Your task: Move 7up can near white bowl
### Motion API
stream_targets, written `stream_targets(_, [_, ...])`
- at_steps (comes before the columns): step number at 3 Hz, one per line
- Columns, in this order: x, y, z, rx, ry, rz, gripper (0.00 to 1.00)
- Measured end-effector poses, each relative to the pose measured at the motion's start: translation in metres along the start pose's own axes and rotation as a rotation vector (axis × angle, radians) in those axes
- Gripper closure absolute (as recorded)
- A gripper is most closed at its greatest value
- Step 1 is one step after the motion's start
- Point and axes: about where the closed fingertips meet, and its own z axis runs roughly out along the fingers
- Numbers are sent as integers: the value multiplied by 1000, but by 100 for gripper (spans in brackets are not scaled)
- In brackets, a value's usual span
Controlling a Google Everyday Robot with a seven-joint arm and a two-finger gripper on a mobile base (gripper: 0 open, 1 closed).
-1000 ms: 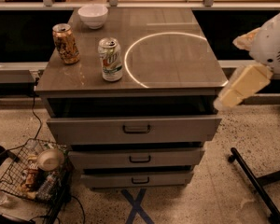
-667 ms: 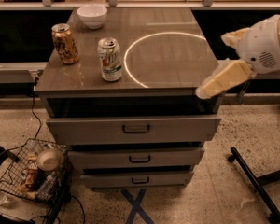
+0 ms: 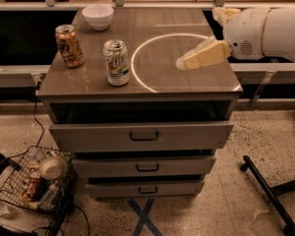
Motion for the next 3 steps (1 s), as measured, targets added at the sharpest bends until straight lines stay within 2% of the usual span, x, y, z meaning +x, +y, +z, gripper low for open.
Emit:
stream_targets(1, [0,-1,0,3,-1,-1,0])
stream_targets(2, [-5,22,23,-47,-32,9,0])
stream_targets(3, [-8,55,65,-114,-105,58,0])
